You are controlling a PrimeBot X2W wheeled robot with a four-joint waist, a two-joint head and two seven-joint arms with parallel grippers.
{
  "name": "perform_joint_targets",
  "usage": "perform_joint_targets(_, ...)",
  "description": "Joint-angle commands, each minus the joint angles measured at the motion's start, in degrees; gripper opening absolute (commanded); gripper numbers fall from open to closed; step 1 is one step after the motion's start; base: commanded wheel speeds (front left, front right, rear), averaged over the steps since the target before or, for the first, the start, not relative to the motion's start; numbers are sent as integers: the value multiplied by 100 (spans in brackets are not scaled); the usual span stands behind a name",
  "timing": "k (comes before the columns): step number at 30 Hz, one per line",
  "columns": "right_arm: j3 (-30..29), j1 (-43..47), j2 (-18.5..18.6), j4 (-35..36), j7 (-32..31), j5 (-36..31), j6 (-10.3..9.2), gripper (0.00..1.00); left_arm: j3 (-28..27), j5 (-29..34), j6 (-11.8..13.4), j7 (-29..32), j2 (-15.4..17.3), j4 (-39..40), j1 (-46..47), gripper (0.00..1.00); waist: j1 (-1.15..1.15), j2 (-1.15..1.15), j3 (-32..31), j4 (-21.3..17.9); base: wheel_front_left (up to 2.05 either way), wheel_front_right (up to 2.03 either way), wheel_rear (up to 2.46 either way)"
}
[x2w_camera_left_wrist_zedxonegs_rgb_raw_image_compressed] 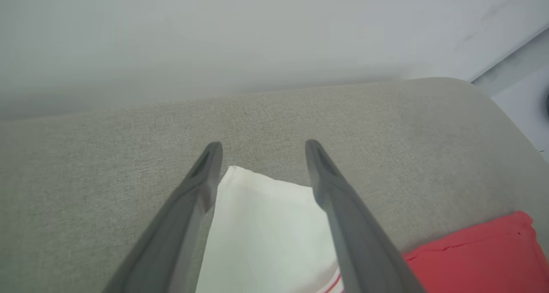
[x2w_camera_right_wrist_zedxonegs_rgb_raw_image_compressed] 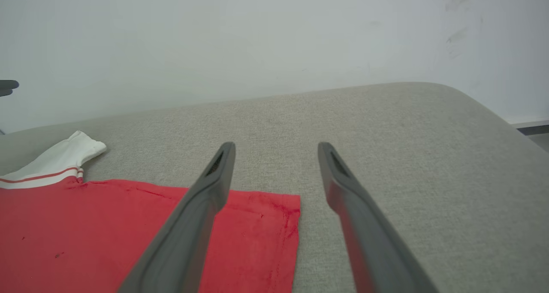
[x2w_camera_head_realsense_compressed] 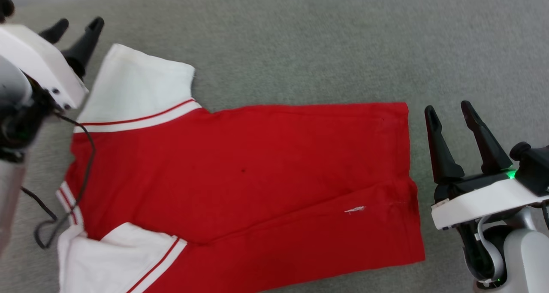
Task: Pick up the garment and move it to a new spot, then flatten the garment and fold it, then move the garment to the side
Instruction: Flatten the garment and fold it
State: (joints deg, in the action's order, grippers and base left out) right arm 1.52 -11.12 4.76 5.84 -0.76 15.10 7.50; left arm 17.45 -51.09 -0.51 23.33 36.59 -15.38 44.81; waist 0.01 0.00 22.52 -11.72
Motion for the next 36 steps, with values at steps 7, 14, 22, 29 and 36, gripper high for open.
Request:
perform_joint_targets(7,196,-241,-132,-137,101,50,-2,100,227,-274,-269,1457,468,-671,891,100,-1,0,733,-580,0,0,0)
perform_joint_targets(14,336,-313,-176,-302,195,180,-2,100,548,-284,-246,2460,696,-1184,1107,100,-1,0,992,-781,0,0,0)
perform_joint_targets(22,329,-413,-189,-500,112,389,-2,100,918,-380,-63,3223,418,-1613,815,0,-1,0,985,-844,0,0,0)
perform_joint_targets(29,434,-744,30,-729,-432,958,-2,100,765,-365,-43,2640,270,-1707,888,0,-1,0,831,-756,0,0,0)
perform_joint_targets(36,439,-1329,467,-1320,-1764,1442,-2,100,687,-296,-179,2225,205,-1776,1166,0,-1,0,641,-446,0,0,0)
